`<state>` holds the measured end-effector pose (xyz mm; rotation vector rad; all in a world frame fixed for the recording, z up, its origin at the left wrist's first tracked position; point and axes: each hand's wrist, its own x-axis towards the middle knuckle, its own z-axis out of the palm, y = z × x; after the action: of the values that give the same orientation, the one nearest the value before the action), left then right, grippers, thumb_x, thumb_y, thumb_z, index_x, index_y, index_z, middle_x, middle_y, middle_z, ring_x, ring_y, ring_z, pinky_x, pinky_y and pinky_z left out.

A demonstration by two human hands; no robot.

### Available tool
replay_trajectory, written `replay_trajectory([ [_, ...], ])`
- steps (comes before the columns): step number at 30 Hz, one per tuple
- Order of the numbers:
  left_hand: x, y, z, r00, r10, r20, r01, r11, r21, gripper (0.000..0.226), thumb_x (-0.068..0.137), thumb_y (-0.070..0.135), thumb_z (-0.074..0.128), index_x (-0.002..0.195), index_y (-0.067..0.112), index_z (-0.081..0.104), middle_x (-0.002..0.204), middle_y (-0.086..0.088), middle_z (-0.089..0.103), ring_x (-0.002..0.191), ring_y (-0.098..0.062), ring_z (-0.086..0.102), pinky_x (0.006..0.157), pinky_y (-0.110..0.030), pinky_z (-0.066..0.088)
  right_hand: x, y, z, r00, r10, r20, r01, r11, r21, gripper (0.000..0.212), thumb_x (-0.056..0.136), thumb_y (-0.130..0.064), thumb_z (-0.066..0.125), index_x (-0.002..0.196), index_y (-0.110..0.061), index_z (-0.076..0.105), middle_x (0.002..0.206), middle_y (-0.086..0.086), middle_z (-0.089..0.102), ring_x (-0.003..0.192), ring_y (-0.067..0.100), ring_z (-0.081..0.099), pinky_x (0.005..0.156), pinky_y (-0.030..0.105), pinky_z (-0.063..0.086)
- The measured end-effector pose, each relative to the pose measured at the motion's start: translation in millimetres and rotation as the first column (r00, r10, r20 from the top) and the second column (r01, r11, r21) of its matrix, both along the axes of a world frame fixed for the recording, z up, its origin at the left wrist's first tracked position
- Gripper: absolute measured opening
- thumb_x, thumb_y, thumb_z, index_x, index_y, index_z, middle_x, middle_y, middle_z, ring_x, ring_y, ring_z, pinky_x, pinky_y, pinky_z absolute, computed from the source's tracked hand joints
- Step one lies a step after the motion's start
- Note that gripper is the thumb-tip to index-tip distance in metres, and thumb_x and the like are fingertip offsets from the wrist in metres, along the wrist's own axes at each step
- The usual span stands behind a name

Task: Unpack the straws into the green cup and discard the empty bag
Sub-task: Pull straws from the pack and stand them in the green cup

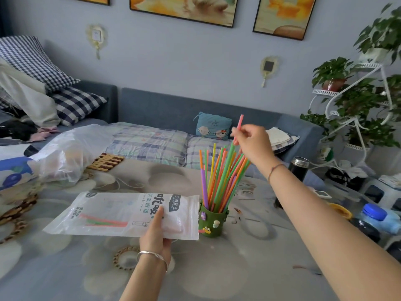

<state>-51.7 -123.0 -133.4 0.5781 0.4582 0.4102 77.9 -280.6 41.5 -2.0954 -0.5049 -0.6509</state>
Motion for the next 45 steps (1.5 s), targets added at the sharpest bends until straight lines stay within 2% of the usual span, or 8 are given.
replay_trajectory([
  [7,0,3,0,1.000,0.022,-0.007,-0.022,1.000,-0.003,0.007,0.089,0.015,0.059,0.094,0.021,0.059,0.093,0.004,0.065,0.068,-0.008,0.066,0.047,-0.021,0.053,-2,3,-53,0.971,-0.015,-0.237,-0.069,0.937,-0.342,0.005,0.086,-0.017,0.063,0.086,-0.012,0.064,0.077,-0.002,0.060,0.074,0.016,0.058,0.064,0.024,0.044],
  [11,1,4,1,1.000,0.019,-0.018,-0.019,1.000,-0.005,0.009,0.090,0.016,0.059,0.098,0.019,0.060,0.093,0.003,0.065,0.057,-0.005,0.067,0.042,-0.019,0.051,-2,1,-60,0.977,0.020,-0.212,-0.081,0.956,-0.283,0.012,0.088,-0.019,0.060,0.088,-0.010,0.068,0.078,-0.002,0.064,0.074,0.012,0.059,0.078,0.029,0.050],
  [17,4,3,-2,1.000,0.020,-0.016,-0.019,1.000,0.012,0.013,0.090,0.015,0.059,0.102,0.017,0.060,0.092,0.002,0.065,0.061,-0.009,0.068,0.044,-0.018,0.052,-4,-2,-54,0.990,0.052,-0.130,-0.080,0.973,-0.216,0.018,0.097,-0.031,0.042,0.092,-0.018,0.054,0.078,0.001,0.069,0.058,0.016,0.068,0.060,0.035,0.058],
  [24,6,0,-4,1.000,-0.015,0.004,0.015,1.000,0.024,0.006,0.089,0.017,0.060,0.094,0.019,0.061,0.096,-0.001,0.065,0.078,-0.016,0.061,0.067,-0.034,0.046,-1,-6,-58,0.959,0.075,-0.274,-0.102,0.991,-0.088,0.006,0.097,-0.020,0.042,0.097,-0.016,0.046,0.093,0.008,0.067,0.065,0.020,0.065,0.059,0.032,0.057],
  [30,10,1,-9,0.999,-0.029,0.024,0.029,0.999,0.019,0.033,0.088,0.017,0.061,0.121,0.013,0.057,0.111,-0.005,0.065,0.085,-0.018,0.062,0.071,-0.036,0.048,-5,-9,-60,0.980,0.062,-0.189,-0.086,0.989,-0.118,0.009,0.099,-0.030,0.036,0.100,-0.024,0.043,0.075,0.002,0.064,0.063,0.019,0.067,0.053,0.026,0.054],
  [37,13,-1,-12,0.998,-0.057,0.024,0.057,0.998,-0.008,0.024,0.087,0.015,0.062,0.111,0.016,0.060,0.109,-0.004,0.067,0.094,-0.021,0.064,0.080,-0.038,0.051,-3,-6,-62,0.976,0.044,-0.211,-0.065,0.993,-0.095,0.009,0.100,-0.032,0.030,0.103,-0.024,0.035,0.078,0.000,0.067,0.061,0.018,0.067,0.049,0.025,0.051],
  [41,19,-7,-26,0.995,-0.073,-0.064,0.072,0.997,-0.017,0.053,0.081,0.020,0.070,0.129,0.009,0.053,0.123,-0.012,0.065,0.110,-0.029,0.062,0.098,-0.048,0.048,-1,-8,-67,0.932,0.134,-0.337,-0.151,0.988,-0.027,0.012,0.093,-0.010,0.051,0.104,-0.014,0.047,0.094,0.010,0.070,0.068,0.015,0.063,0.059,0.024,0.055],
  [45,18,-15,-43,0.942,-0.316,-0.114,0.310,0.948,-0.067,0.084,0.060,0.038,0.085,0.129,0.004,0.051,0.118,-0.020,0.067,0.107,-0.038,0.064,0.090,-0.059,0.050,-4,-9,-80,0.946,0.115,-0.304,-0.147,0.986,-0.083,0.013,0.087,-0.014,0.061,0.099,-0.009,0.063,0.098,0.010,0.072,0.081,0.017,0.067,0.075,0.032,0.057],
])
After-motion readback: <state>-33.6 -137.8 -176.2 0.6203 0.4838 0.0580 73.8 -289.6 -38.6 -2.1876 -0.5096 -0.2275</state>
